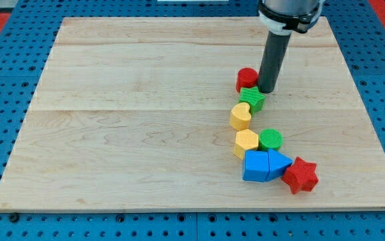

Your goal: Move the green star along with yellow heart a bit left

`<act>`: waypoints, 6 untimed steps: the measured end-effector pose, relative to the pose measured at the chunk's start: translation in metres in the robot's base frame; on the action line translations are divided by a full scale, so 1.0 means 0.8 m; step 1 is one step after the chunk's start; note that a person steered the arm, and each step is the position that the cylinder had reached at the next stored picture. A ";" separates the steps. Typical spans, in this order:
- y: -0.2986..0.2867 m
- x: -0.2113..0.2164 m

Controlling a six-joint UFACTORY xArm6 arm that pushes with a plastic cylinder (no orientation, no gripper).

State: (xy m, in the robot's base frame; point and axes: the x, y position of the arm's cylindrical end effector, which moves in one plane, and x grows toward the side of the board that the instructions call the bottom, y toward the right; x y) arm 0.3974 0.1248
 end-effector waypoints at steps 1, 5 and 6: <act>0.017 0.001; -0.026 0.042; 0.014 0.043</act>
